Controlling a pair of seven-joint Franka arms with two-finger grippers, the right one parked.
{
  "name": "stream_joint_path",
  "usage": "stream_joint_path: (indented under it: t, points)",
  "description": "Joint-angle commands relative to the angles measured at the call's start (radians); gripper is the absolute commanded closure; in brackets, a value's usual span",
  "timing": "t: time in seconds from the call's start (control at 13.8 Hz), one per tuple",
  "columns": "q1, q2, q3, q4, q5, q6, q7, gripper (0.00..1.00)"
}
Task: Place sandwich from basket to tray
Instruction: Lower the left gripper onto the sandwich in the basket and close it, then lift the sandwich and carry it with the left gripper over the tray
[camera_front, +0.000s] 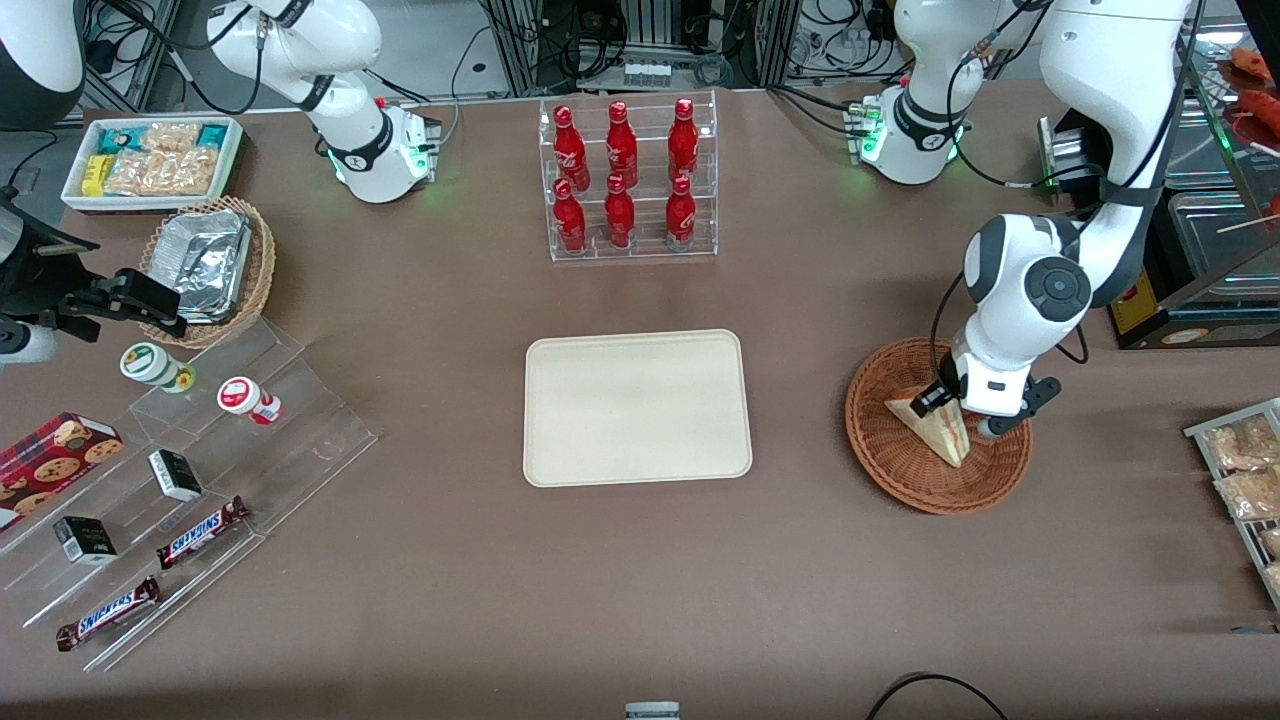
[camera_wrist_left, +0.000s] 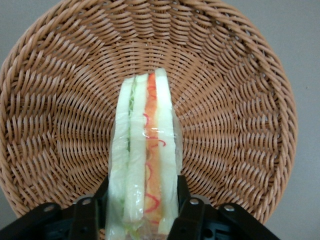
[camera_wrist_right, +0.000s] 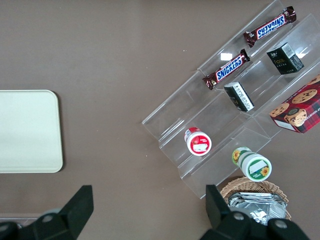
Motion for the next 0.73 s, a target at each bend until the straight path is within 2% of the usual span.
stream_joint_path:
  t: [0.0, 0.22, 0.44, 0.65]
  points:
    - [0.003, -0.003, -0.004, 0.033, 0.014, -0.003, -0.026, 1.00]
    - [-0.012, -0.039, -0.009, 0.134, 0.015, -0.188, -0.029, 1.00]
    - [-0.098, -0.048, -0.012, 0.304, 0.015, -0.408, -0.033, 1.00]
    - [-0.213, -0.016, -0.012, 0.445, 0.014, -0.491, -0.040, 1.00]
